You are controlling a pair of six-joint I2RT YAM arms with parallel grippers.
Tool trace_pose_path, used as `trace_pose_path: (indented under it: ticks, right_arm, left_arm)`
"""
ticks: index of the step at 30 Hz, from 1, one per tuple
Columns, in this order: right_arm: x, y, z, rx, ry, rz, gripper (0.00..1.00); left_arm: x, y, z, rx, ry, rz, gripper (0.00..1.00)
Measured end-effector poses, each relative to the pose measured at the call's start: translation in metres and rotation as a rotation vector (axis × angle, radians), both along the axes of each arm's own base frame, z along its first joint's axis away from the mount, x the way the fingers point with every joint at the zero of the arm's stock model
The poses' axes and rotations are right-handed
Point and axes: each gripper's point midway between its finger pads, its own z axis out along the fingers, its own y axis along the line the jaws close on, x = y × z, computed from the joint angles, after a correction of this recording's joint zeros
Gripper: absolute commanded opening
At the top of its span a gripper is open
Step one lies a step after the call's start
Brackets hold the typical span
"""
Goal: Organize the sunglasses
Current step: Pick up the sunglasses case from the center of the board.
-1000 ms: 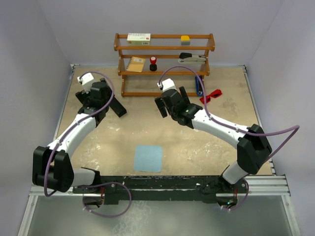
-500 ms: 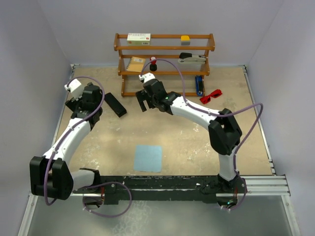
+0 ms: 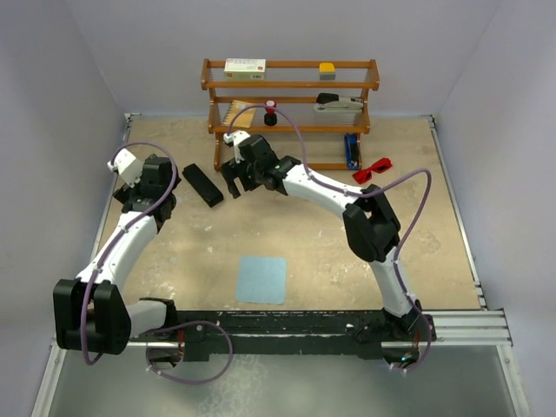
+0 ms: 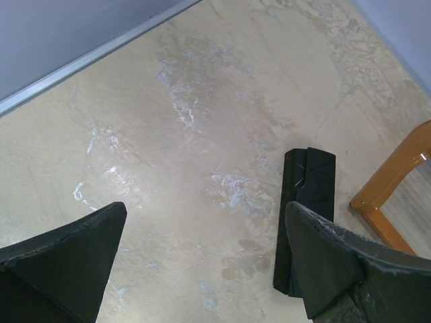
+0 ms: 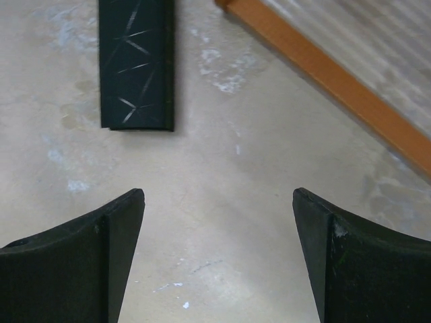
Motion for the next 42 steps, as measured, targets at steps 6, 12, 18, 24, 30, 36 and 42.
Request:
trace_pose_path:
  ticks: [6,12,18,24,30,36,42]
  right_arm:
    - [-0.009,0.027,-0.016,0.061,0.058,0.114,0.92]
    - [-0.006,0.06,-0.029,0.108,0.066,0.185,0.92]
    - [-0.012,0.088,-0.041,0.125,0.069,0.235,0.93]
    - [-0.02,0.1,-0.055,0.129,0.085,0.263,0.92]
    - [-0.021,0.108,-0.06,0.138,0.079,0.268,0.91]
    - [-0.018,0.111,-0.072,0.138,0.077,0.265,0.9]
    - [-0.015,0.112,-0.082,0.127,0.073,0.252,0.86]
  left_arm:
    - [-0.004,0.0,-0.01,-0.017,0.023,-0.004,1.0]
    - [-0.005,0.0,-0.01,-0.027,0.025,-0.013,1.0]
    - [-0.006,0.0,-0.007,-0.041,0.012,-0.021,1.0]
    - [-0.006,-0.003,-0.007,-0.056,0.01,-0.037,1.0]
    - [-0.008,-0.006,-0.008,-0.067,0.01,-0.053,0.99]
    - [-0.012,-0.006,-0.007,-0.066,0.008,-0.061,1.0]
    - [-0.012,-0.008,-0.008,-0.07,0.008,-0.067,1.0]
